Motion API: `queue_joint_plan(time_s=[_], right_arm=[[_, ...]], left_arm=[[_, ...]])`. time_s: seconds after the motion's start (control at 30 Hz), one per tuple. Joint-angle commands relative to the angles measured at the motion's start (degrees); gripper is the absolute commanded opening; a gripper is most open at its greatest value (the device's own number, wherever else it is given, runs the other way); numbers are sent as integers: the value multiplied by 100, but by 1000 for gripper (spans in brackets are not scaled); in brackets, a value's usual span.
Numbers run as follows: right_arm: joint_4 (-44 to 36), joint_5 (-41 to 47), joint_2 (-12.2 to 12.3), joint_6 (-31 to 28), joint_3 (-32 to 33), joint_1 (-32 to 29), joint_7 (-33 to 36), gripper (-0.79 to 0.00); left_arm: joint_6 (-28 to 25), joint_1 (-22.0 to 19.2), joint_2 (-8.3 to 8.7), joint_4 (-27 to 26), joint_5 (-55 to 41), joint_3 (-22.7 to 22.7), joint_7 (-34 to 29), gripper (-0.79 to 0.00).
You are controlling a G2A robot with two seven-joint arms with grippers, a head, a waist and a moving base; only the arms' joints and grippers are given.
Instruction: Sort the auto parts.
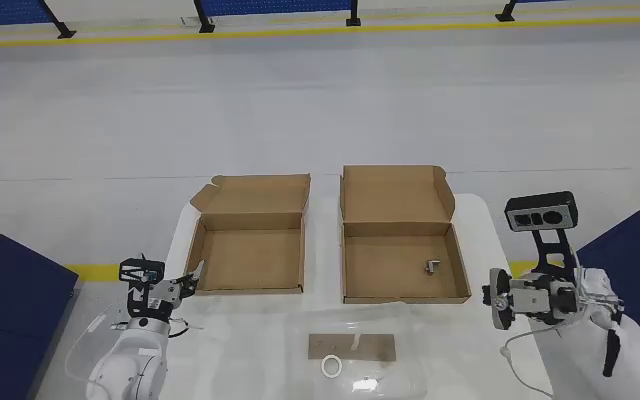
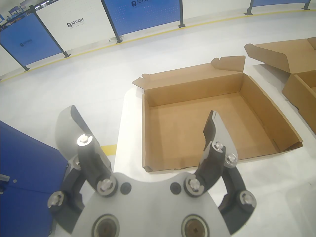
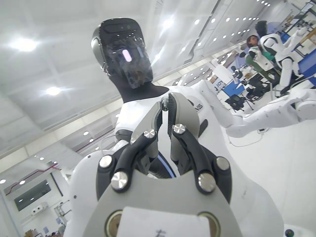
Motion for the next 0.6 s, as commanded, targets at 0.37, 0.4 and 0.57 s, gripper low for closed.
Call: queue_joint_plan(time_s=[0.37, 0.4, 0.57], right_arm=[[-108, 601, -178, 244, -16, 24, 243, -785], [-108, 601, -178, 244, -16, 24, 243, -785], [-314, 922, -267, 591, -76, -34, -30, -785]], left_arm=[[0, 0, 0, 0, 0, 0, 0, 0], [0, 0, 0, 0, 0, 0, 0, 0], [0, 0, 0, 0, 0, 0, 0, 0]])
